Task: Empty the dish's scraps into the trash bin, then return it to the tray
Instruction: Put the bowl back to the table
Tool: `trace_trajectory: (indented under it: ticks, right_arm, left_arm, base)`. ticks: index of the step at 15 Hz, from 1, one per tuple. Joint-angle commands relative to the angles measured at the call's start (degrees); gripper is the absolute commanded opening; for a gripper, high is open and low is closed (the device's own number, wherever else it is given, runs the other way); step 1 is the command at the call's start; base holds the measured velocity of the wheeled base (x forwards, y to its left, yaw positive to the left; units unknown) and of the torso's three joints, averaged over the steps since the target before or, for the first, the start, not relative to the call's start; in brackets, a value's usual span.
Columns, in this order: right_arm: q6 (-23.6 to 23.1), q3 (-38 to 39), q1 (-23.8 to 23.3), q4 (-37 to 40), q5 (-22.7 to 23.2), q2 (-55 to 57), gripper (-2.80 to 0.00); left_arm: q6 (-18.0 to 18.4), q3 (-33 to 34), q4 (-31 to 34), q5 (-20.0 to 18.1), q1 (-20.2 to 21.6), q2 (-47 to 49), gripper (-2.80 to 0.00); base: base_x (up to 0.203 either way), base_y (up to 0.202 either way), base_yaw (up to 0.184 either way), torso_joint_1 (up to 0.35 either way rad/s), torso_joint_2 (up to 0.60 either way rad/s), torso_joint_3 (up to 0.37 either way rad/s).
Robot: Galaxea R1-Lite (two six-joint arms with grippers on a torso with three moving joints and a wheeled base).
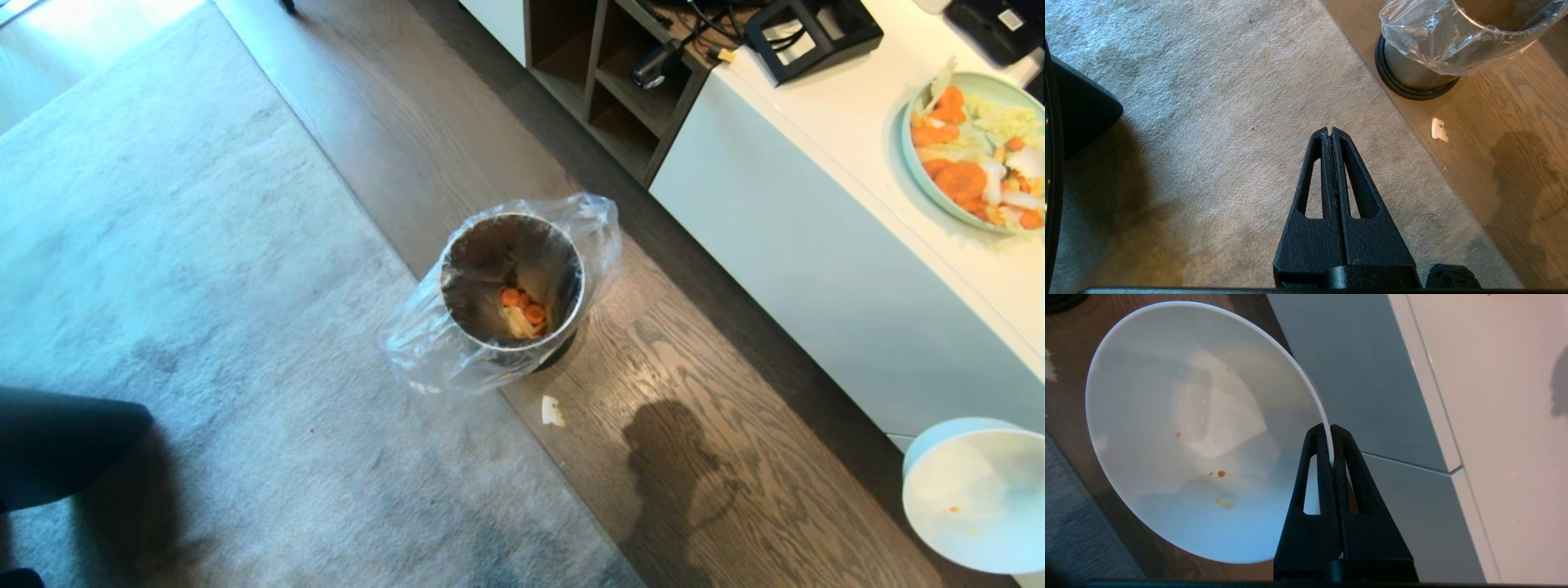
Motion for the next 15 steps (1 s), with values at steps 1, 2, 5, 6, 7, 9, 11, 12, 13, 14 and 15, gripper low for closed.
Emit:
trace_trajectory:
  ticks: [1,2,5,6,7,9,11,12,13,14,15]
  right_arm:
    - [1.6,0.3,-0.7,7.0,2.8,-6.2,-2.80]
    - [2.3,0.3,-0.6,11.6,3.8,-8.8,-2.80]
    - [5.5,0.3,-0.5,24.1,4.8,-17.1,-2.80]
    - [6.6,0.3,-0.5,27.0,4.9,-19.3,-2.80]
    - [7.7,0.3,-0.4,28.8,5.0,-21.2,-2.80]
    - [8.7,0.3,-0.4,31.6,5.2,-24.8,-2.80]
    - [10.5,0.3,-0.2,32.2,5.4,-25.8,-2.80]
    - [10.8,0.3,-0.1,32.2,5.4,-26.5,-2.80]
    - [11.0,0.3,0.7,32.2,5.4,-28.0,-2.80]
    - [11.2,0.3,1.1,32.2,5.4,-29.8,-2.80]
    - [11.3,0.2,1.5,32.3,5.6,-31.8,-2.80]
  left_arm:
    - [-0.1,0.0,0.0,0.0,0.0,0.0,-2.80]
    - [-0.1,0.0,0.0,0.0,0.0,0.0,-2.80]
    - [-0.1,0.0,0.0,0.0,0.0,0.0,-2.80]
    - [-0.1,0.0,0.0,0.0,0.0,0.0,-2.80]
    - [-0.1,0.0,0.0,0.0,0.0,0.0,-2.80]
    - [-0.1,0.0,0.0,0.0,0.0,0.0,-2.80]
    - [-0.1,0.0,0.0,0.0,0.0,0.0,-2.80]
    - [-0.1,0.0,0.0,0.0,0.0,0.0,-2.80]
    - [-0.1,0.0,0.0,0.0,0.0,0.0,-2.80]
    - [-0.1,0.0,0.0,0.0,0.0,0.0,-2.80]
    - [-0.1,0.0,0.0,0.0,0.0,0.0,-2.80]
  base:
    - [0.000,0.000,0.000,0.000,0.00,0.000]
    - [0.000,0.000,0.000,0.000,0.00,0.000]
    - [0.000,0.000,0.000,0.000,0.00,0.000]
    - [0.000,0.000,0.000,0.000,0.00,0.000]
    - [0.000,0.000,0.000,0.000,0.00,0.000]
    - [0.000,0.000,0.000,0.000,0.00,0.000]
    - [0.000,0.000,0.000,0.000,0.00,0.000]
    - [0.000,0.000,0.000,0.000,0.00,0.000]
    - [0.000,0.000,0.000,0.000,0.00,0.000]
    - [0.000,0.000,0.000,0.000,0.00,0.000]
    - [0.000,0.000,0.000,0.000,0.00,0.000]
